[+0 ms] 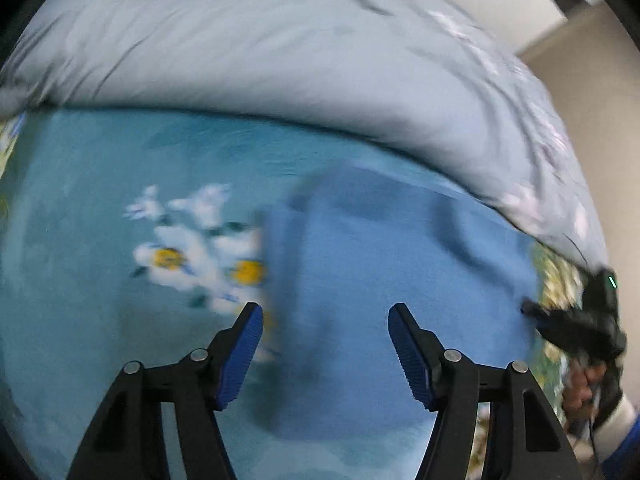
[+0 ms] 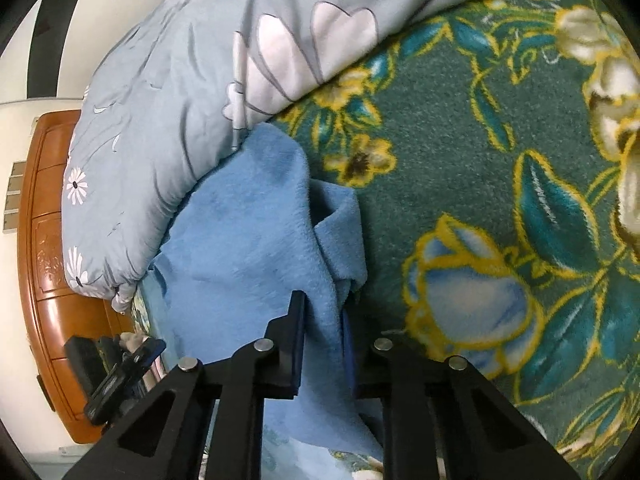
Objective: Fold clothes
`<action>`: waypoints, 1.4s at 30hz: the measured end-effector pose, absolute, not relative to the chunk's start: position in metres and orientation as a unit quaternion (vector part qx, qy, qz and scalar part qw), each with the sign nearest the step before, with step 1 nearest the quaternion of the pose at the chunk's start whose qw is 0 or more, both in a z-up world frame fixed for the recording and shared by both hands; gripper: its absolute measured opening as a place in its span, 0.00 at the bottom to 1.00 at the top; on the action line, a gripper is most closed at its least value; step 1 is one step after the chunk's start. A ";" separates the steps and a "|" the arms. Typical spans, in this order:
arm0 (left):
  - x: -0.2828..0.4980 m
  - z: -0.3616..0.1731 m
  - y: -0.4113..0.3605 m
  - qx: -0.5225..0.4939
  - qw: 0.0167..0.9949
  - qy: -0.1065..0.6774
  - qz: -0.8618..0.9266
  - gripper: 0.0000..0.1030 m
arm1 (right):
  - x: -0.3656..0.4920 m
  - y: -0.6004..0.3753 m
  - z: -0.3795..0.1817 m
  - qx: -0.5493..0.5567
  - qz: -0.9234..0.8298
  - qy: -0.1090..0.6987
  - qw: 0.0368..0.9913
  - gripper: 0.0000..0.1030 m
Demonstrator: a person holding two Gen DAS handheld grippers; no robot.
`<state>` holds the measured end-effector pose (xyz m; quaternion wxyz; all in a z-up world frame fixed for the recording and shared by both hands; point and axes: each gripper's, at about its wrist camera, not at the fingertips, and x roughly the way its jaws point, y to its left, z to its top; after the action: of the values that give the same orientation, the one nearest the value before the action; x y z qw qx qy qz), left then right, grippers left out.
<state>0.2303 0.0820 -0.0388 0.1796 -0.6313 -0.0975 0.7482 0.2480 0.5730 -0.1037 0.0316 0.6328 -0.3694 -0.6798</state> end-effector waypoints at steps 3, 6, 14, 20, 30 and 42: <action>0.246 -0.043 0.141 -0.644 0.237 -0.082 0.723 0.66 | 0.250 0.571 -0.095 0.630 -0.682 -0.370 0.028 0.15; 0.256 -0.059 0.181 -0.666 0.254 -0.071 0.698 0.48 | 0.250 0.569 -0.088 0.628 -0.683 -0.372 0.023 0.14; 0.290 -0.104 0.197 -0.711 0.225 -0.077 0.662 0.15 | 0.244 0.558 -0.070 0.630 -0.688 -0.360 0.022 0.13; 0.280 -0.092 0.181 -0.691 0.222 -0.139 0.674 0.11 | 0.237 0.524 -0.055 0.630 -0.696 -0.343 0.033 0.12; 0.190 -0.098 0.210 -0.666 0.240 -0.097 0.700 0.11 | 0.235 0.515 -0.049 0.629 -0.697 -0.343 0.029 0.12; 0.232 -0.085 0.171 -0.664 0.254 -0.159 0.685 0.13 | 0.230 0.502 -0.036 0.629 -0.700 -0.337 0.038 0.12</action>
<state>0.2318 0.1710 -0.0849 0.2538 -0.6639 -0.1588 0.6853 0.2301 0.5015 -0.0356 0.0376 0.6287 -0.3369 -0.6999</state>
